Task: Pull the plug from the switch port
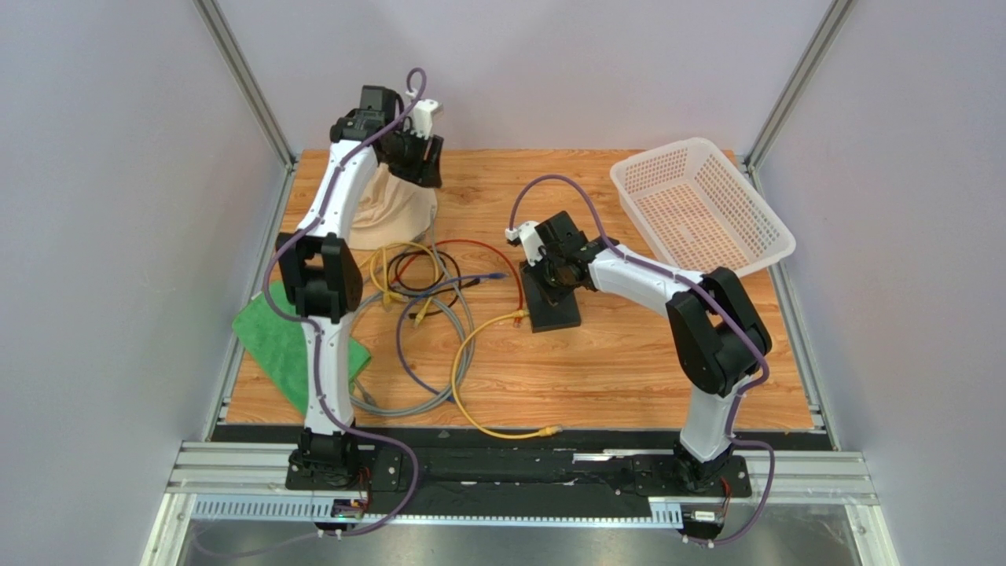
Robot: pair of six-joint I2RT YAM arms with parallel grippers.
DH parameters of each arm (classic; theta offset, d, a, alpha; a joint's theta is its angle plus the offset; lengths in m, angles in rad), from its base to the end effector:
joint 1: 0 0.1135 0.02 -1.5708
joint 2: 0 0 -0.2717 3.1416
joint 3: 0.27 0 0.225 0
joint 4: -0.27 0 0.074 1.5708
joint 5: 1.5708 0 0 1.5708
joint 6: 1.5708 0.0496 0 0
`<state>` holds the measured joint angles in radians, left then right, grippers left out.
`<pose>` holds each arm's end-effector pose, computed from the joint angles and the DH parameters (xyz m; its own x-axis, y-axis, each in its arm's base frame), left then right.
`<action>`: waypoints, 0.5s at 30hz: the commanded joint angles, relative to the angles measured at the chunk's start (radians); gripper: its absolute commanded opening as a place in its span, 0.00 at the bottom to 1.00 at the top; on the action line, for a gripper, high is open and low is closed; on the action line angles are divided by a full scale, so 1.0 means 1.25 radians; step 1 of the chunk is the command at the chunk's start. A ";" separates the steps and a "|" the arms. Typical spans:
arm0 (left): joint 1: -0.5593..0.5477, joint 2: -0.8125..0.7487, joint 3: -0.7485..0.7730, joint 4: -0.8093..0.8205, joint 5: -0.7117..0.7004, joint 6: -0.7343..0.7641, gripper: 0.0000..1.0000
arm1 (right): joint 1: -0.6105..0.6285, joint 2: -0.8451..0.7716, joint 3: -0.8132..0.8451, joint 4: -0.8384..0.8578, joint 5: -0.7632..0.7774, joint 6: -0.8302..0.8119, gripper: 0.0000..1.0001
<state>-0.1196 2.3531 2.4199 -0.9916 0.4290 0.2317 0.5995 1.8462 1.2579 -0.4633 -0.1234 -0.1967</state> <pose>0.4896 -0.0796 0.2855 -0.6896 0.2932 -0.6622 0.5296 0.8278 -0.1850 0.3010 0.2131 0.1976 -0.5837 -0.6338 -0.5075 -0.7387 0.6740 0.0078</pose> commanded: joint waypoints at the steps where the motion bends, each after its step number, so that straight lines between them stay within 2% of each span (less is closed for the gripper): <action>1: -0.081 -0.293 -0.224 0.248 0.025 -0.063 0.71 | -0.039 -0.089 0.029 -0.018 0.121 -0.013 0.00; 2: -0.099 -0.366 -0.355 0.369 0.037 -0.077 0.73 | -0.050 -0.114 0.031 -0.020 0.115 -0.004 0.00; 5: -0.119 -0.403 -0.486 0.472 0.136 -0.208 0.73 | -0.084 -0.134 0.009 -0.029 0.122 0.025 0.00; 7: -0.128 -0.366 -0.489 0.447 0.227 -0.254 0.65 | -0.102 -0.131 -0.010 -0.039 0.110 0.031 0.00; 9: -0.147 -0.314 -0.509 0.431 0.264 -0.298 0.60 | -0.105 -0.126 -0.048 -0.038 0.110 0.037 0.00; 10: -0.156 -0.307 -0.532 0.446 0.268 -0.306 0.53 | -0.105 -0.125 -0.059 -0.037 0.073 0.038 0.00; 12: -0.189 -0.282 -0.572 0.446 0.267 -0.276 0.46 | -0.107 -0.128 -0.086 -0.038 0.056 0.049 0.00; 13: -0.200 -0.268 -0.570 0.423 0.236 -0.257 0.32 | -0.105 -0.131 -0.092 -0.037 0.039 0.054 0.00; 15: -0.231 -0.222 -0.559 0.349 0.181 -0.209 0.20 | -0.107 -0.134 -0.104 -0.029 0.026 0.068 0.00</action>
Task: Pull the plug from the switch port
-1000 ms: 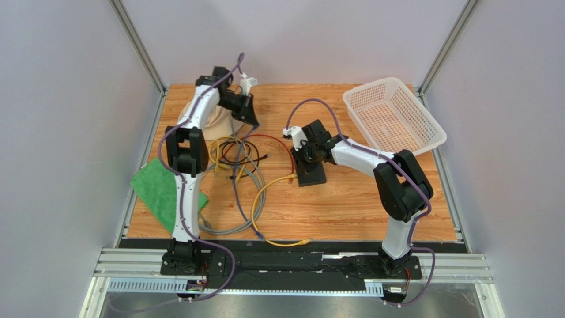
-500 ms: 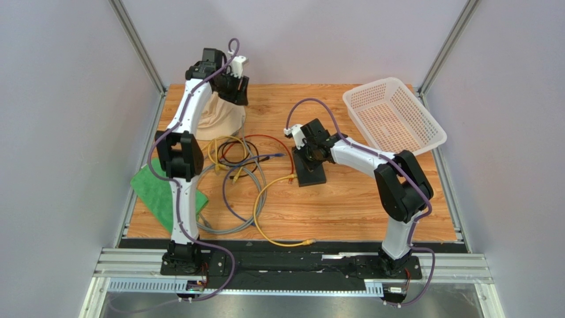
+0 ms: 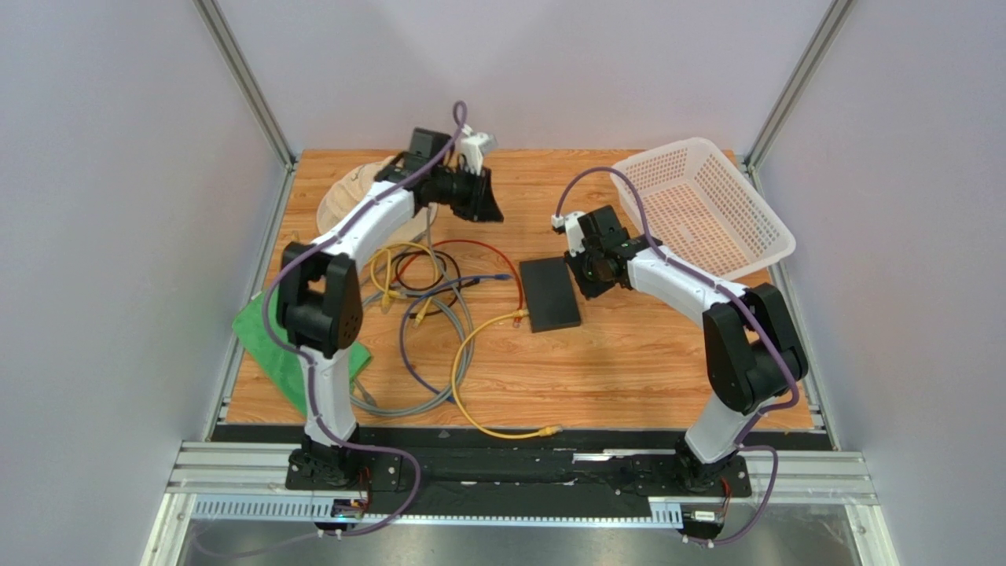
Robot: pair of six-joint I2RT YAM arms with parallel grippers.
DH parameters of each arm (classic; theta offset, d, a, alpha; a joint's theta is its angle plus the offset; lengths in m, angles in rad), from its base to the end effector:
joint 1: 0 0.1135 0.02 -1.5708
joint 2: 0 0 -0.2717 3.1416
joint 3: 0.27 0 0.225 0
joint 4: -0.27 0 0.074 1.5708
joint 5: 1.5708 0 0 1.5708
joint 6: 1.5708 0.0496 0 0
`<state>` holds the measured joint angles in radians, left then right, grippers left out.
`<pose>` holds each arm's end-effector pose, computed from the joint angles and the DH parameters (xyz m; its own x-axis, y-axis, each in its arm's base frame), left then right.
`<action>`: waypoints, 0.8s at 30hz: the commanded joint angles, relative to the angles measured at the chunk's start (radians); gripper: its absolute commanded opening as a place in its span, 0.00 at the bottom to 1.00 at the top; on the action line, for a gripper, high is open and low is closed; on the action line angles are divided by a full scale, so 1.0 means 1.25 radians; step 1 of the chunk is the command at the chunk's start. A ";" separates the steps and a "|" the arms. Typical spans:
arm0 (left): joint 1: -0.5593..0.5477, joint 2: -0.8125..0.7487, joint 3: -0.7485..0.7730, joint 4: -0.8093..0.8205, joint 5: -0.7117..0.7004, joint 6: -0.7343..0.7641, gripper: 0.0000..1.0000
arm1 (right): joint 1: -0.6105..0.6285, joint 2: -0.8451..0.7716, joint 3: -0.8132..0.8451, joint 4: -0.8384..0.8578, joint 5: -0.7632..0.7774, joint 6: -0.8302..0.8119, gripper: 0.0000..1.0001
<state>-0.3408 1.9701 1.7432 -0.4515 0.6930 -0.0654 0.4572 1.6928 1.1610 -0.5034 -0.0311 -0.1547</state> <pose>0.4020 -0.1762 0.3031 -0.6376 0.1728 -0.7507 0.6857 0.5713 -0.4509 0.2985 0.1486 0.2187 -0.6923 -0.5122 -0.5084 -0.5689 0.8207 -0.0522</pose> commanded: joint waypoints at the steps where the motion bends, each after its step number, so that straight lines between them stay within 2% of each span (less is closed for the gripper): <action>1: -0.059 0.092 -0.027 -0.085 -0.034 0.030 0.20 | 0.009 -0.012 -0.029 0.006 -0.051 0.034 0.00; 6: -0.067 0.094 -0.102 -0.074 0.033 0.038 0.29 | 0.007 -0.007 -0.034 0.019 -0.079 0.038 0.00; 15: -0.075 0.159 -0.086 -0.082 0.032 0.040 0.28 | 0.010 -0.013 -0.059 0.031 -0.089 0.039 0.00; 19: -0.073 0.236 -0.014 -0.109 -0.011 0.046 0.29 | 0.009 -0.028 -0.075 0.038 -0.084 0.031 0.00; 21: -0.071 0.274 0.046 -0.109 -0.039 0.051 0.34 | 0.009 -0.036 -0.086 0.042 -0.079 0.023 0.00; 23: -0.071 0.303 0.111 -0.108 -0.098 0.030 0.39 | 0.011 -0.040 -0.092 0.041 -0.078 0.022 0.00; 24: -0.071 0.326 0.176 -0.108 -0.170 0.030 0.41 | 0.007 -0.041 -0.096 0.038 -0.078 0.021 0.00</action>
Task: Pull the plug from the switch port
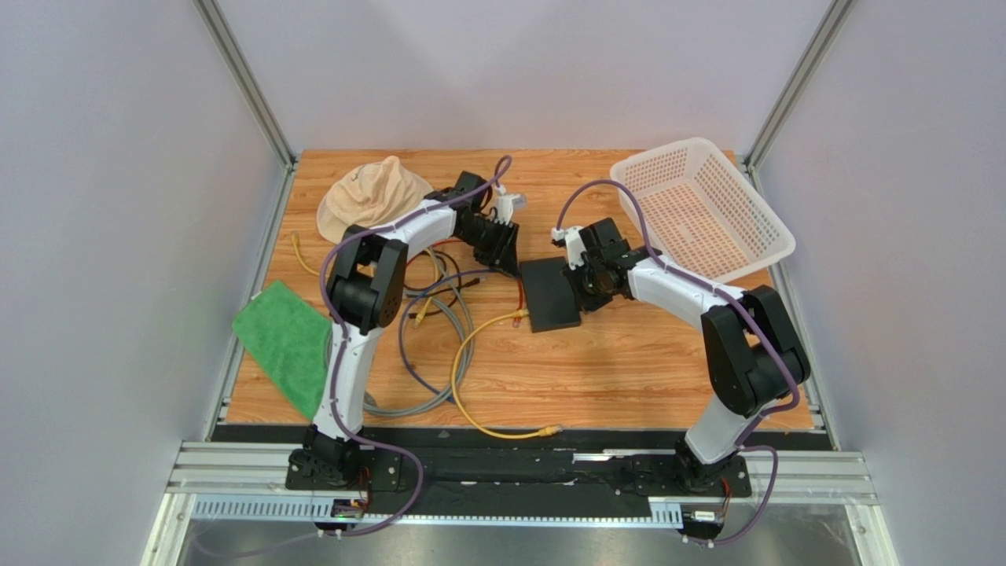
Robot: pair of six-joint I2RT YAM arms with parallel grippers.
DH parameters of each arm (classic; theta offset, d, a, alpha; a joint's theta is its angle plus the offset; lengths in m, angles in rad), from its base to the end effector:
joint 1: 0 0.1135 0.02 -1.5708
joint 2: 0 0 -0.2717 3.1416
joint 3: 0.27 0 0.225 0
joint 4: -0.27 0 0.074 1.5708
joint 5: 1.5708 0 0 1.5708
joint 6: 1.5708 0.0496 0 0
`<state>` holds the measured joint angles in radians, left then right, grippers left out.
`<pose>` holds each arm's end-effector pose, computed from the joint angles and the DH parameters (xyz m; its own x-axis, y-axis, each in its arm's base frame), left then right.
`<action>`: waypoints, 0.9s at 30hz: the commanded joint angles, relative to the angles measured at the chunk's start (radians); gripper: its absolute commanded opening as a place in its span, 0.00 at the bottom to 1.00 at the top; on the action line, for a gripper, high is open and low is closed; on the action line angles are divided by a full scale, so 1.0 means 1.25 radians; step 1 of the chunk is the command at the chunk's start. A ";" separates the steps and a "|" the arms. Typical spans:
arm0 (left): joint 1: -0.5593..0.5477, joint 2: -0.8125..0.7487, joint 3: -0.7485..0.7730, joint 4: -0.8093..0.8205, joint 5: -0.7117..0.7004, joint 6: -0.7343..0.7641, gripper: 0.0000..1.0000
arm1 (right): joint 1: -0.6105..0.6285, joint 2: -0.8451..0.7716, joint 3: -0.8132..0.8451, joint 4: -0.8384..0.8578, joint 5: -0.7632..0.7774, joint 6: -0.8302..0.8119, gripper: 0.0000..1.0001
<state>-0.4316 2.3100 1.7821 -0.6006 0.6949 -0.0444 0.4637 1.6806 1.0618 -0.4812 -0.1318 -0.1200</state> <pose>0.4123 -0.2249 0.1556 -0.8454 0.3518 -0.4019 0.5333 0.5992 -0.5971 0.2807 0.1477 0.1969 -0.7319 -0.4987 -0.4644 -0.5885 0.8061 0.0620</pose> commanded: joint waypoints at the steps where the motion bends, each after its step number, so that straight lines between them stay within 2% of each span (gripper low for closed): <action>1: 0.002 0.059 0.173 0.014 -0.213 0.032 0.42 | 0.003 -0.033 -0.015 0.018 0.001 -0.007 0.00; 2: 0.000 0.061 0.194 0.020 -0.263 0.034 0.45 | 0.003 -0.034 -0.016 0.013 0.001 -0.008 0.00; 3: 0.004 0.058 0.228 0.036 -0.378 0.034 0.47 | 0.003 -0.035 -0.017 0.013 0.002 -0.007 0.00; 4: 0.008 0.055 0.242 0.040 -0.448 0.034 0.51 | 0.003 -0.036 -0.017 0.012 0.001 -0.007 0.00; 5: 0.011 0.049 0.251 0.046 -0.516 0.026 0.60 | 0.003 -0.036 -0.017 0.011 0.000 -0.007 0.00; 6: 0.024 0.032 0.251 0.057 -0.585 0.022 0.62 | 0.003 -0.038 -0.019 0.012 0.000 -0.010 0.00; 11: 0.079 -0.044 0.207 0.041 -0.574 0.012 0.60 | 0.003 -0.034 -0.016 0.013 0.002 -0.013 0.00; 13: 0.097 -0.098 0.177 0.018 -0.427 0.027 0.56 | 0.003 -0.031 -0.004 0.014 0.002 -0.018 0.00; 14: 0.103 -0.120 0.159 0.015 -0.241 0.033 0.56 | 0.003 -0.029 0.003 0.017 0.004 -0.018 0.00; 16: 0.113 -0.174 0.089 0.034 -0.035 0.034 0.56 | 0.003 -0.026 0.017 0.016 -0.004 -0.012 0.00; 17: 0.113 -0.180 0.073 0.030 0.116 0.034 0.56 | 0.003 -0.020 0.035 0.010 -0.021 -0.008 0.00; 20: 0.095 -0.151 0.049 -0.008 0.247 0.027 0.56 | 0.003 -0.009 0.071 -0.004 -0.076 0.008 0.00; 23: 0.061 -0.101 0.041 -0.064 0.278 0.065 0.56 | 0.003 0.001 0.089 -0.014 -0.129 0.016 0.00; 27: 0.014 -0.031 0.046 -0.122 0.306 0.082 0.56 | 0.003 0.008 0.084 -0.021 -0.124 0.010 0.00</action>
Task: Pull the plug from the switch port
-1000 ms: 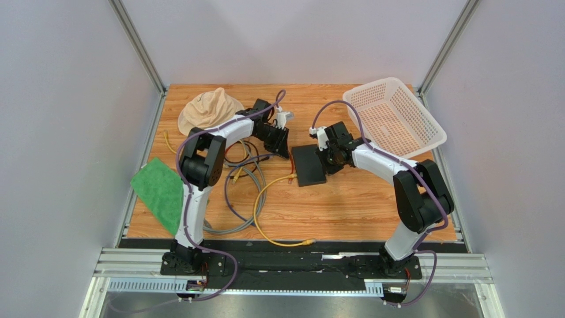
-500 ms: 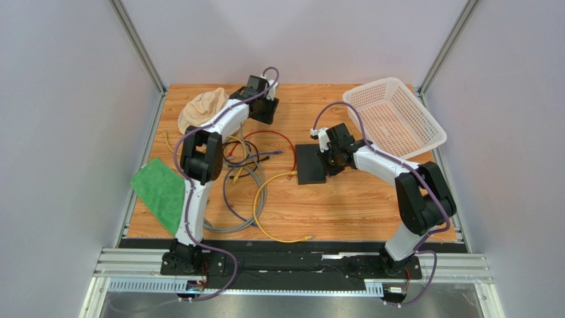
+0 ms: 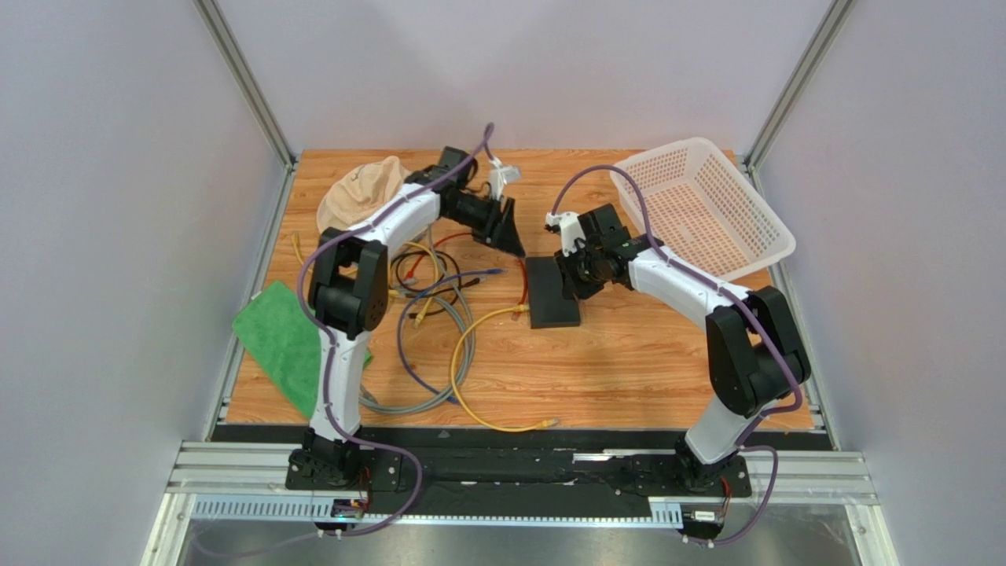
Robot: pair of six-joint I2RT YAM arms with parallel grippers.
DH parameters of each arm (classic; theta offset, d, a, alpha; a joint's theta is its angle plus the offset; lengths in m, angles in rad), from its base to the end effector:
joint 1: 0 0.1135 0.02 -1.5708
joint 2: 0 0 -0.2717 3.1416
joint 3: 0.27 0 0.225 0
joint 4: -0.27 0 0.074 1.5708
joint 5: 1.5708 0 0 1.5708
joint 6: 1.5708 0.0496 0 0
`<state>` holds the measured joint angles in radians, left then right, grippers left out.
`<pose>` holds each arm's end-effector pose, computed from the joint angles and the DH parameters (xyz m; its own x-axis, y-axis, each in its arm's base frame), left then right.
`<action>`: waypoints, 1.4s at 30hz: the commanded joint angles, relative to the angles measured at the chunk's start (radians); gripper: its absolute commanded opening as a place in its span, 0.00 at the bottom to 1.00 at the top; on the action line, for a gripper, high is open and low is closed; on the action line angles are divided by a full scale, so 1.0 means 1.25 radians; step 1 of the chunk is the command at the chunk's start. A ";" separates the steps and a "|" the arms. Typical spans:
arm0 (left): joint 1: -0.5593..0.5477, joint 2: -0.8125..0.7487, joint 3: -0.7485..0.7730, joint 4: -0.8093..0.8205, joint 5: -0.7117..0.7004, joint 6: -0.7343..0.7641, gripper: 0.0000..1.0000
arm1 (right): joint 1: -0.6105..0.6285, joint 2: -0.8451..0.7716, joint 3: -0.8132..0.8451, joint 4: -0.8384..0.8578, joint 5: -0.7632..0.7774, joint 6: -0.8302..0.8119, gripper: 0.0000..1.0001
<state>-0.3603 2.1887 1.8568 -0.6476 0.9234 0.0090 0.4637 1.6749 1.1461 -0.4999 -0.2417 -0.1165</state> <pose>0.4164 -0.1992 0.2348 -0.7712 0.2964 -0.5634 0.6357 0.4050 -0.6572 0.2887 0.1577 0.2215 -0.6977 -0.4750 -0.5363 -0.6301 0.7631 0.1437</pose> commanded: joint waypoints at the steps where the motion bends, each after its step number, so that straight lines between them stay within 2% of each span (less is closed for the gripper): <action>1: -0.047 0.074 -0.018 -0.086 0.116 0.041 0.56 | 0.003 0.012 0.012 -0.006 -0.031 0.004 0.00; 5: -0.053 0.097 -0.015 -0.088 0.086 0.047 0.56 | 0.003 -0.005 -0.015 -0.006 -0.023 -0.004 0.00; 10: -0.058 0.131 -0.001 -0.118 0.106 0.062 0.54 | 0.005 -0.022 -0.052 0.000 -0.025 -0.010 0.00; 18: -0.080 0.157 0.013 -0.163 0.058 0.103 0.54 | 0.002 -0.021 -0.052 -0.005 -0.025 -0.021 0.00; 37: -0.123 0.118 -0.021 -0.175 0.065 0.106 0.46 | 0.003 -0.073 -0.109 -0.010 -0.026 -0.034 0.01; 42: -0.131 0.178 0.041 -0.340 0.005 0.196 0.42 | 0.003 -0.070 -0.136 0.010 -0.032 -0.037 0.01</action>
<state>-0.5037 2.3836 1.8481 -0.9142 0.9688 0.1448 0.4637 1.6146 0.9947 -0.5156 -0.2661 -0.1429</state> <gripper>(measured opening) 0.421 0.008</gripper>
